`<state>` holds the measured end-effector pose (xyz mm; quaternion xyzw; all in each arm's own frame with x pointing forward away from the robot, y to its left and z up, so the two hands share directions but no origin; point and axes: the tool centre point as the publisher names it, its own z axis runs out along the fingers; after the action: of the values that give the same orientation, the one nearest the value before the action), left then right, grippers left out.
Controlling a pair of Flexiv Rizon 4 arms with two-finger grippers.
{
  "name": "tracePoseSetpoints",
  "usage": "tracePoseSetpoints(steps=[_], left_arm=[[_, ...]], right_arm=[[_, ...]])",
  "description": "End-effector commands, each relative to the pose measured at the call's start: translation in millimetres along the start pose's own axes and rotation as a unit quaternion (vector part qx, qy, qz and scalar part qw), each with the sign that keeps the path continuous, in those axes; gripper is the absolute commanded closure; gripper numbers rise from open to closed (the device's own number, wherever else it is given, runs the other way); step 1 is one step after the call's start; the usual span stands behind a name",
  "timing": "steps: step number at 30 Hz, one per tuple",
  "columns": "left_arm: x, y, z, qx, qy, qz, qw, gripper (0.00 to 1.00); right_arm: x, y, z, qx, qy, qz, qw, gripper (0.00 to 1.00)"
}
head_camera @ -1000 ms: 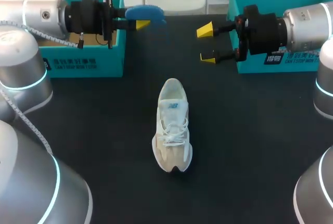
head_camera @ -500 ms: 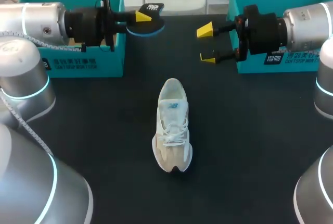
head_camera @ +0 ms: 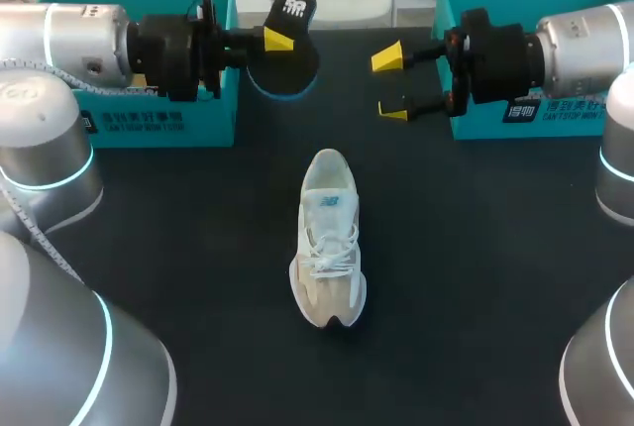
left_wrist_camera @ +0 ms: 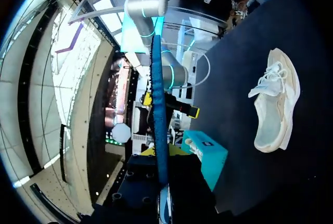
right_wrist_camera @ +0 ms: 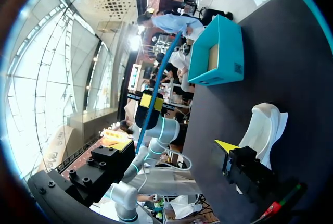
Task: Take the shoe out of the shoebox, open the shoe tongue, remove and reinsert the insole, then place the shoe into the shoebox
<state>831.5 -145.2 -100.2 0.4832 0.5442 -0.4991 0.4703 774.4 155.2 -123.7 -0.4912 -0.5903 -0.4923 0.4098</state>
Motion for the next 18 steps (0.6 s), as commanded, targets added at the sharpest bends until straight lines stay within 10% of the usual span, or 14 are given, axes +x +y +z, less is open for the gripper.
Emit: tracePoseSetpoints(steps=[1, 7, 10, 11, 18], left_arm=[[8.2, 1, 6, 0.003, -0.012, 0.136, 0.991, 1.0], [20.5, 8, 20, -0.017, -0.03, 0.15, 0.988, 1.0], [25.0, 11, 28, -0.021, -0.03, 0.153, 0.987, 1.0], [25.6, 12, 31, -0.021, -0.03, 0.154, 0.987, 1.0], [24.8, 11, 50, -0.011, -0.035, 0.157, 0.987, 1.0]], right_arm=[[4.3, 4.7, 16, 0.008, 0.001, 0.0, 1.0, 0.0], [3.5, 3.7, 30, 0.013, 0.007, 0.0, 1.0, 0.0], [3.2, 2.7, 37, 0.022, 0.008, -0.002, 1.0, 0.27], [2.8, 2.1, 38, 0.023, 0.008, -0.002, 1.0, 0.51], [0.9, -2.1, 49, 0.028, 0.017, -0.004, 0.999, 0.53]])
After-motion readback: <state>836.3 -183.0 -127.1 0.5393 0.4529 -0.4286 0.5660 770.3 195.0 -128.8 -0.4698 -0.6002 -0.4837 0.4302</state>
